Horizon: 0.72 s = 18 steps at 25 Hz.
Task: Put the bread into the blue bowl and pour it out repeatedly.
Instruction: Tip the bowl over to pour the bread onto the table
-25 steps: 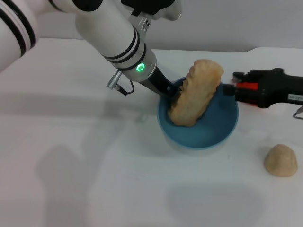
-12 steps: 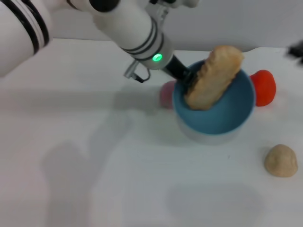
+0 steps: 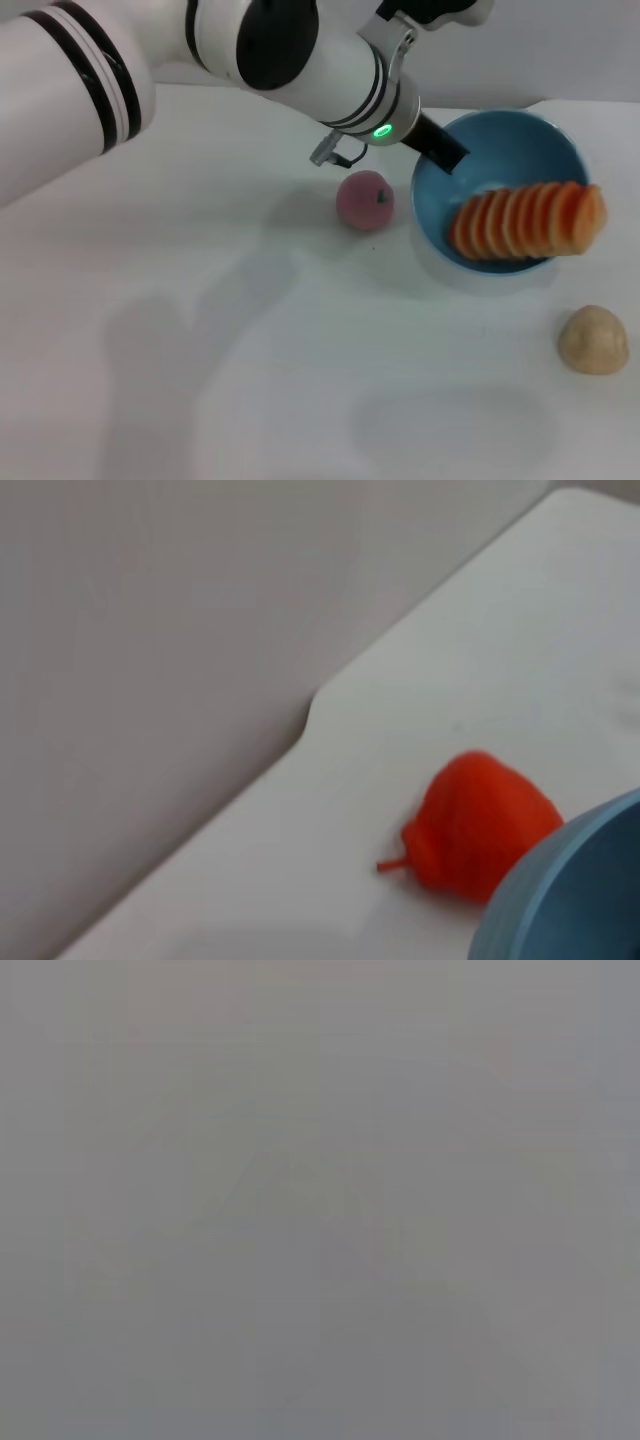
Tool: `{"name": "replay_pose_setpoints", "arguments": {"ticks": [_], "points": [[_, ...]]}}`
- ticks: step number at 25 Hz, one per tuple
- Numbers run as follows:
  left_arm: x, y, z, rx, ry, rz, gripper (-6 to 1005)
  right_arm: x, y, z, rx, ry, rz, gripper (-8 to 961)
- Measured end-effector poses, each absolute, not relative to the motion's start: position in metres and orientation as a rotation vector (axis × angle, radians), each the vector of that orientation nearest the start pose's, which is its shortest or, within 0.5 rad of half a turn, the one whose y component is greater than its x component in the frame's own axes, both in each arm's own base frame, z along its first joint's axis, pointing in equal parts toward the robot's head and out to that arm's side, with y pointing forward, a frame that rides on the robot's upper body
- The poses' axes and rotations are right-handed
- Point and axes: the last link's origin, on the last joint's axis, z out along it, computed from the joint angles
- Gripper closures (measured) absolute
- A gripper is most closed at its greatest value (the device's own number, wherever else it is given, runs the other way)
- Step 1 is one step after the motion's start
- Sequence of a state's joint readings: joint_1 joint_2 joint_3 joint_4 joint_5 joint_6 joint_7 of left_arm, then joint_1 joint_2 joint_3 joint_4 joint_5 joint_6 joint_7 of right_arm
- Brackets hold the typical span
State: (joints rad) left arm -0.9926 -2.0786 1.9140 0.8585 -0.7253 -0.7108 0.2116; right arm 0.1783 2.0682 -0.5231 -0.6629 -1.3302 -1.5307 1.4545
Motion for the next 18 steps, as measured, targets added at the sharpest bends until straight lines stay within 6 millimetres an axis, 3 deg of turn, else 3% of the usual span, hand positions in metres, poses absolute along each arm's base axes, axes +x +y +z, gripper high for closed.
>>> {"name": "replay_pose_setpoints", "arguments": {"ticks": [9, 18], "points": [[-0.084, 0.427, -0.127, -2.459, -0.535, 0.019, 1001, 0.348, 0.263, 0.1, -1.765, 0.906, 1.264, 412], [-0.092, 0.419, -0.139, -2.381, -0.298, -0.279, 1001, 0.349, 0.263, 0.097, -1.766, 0.904, 1.263, 413]]}}
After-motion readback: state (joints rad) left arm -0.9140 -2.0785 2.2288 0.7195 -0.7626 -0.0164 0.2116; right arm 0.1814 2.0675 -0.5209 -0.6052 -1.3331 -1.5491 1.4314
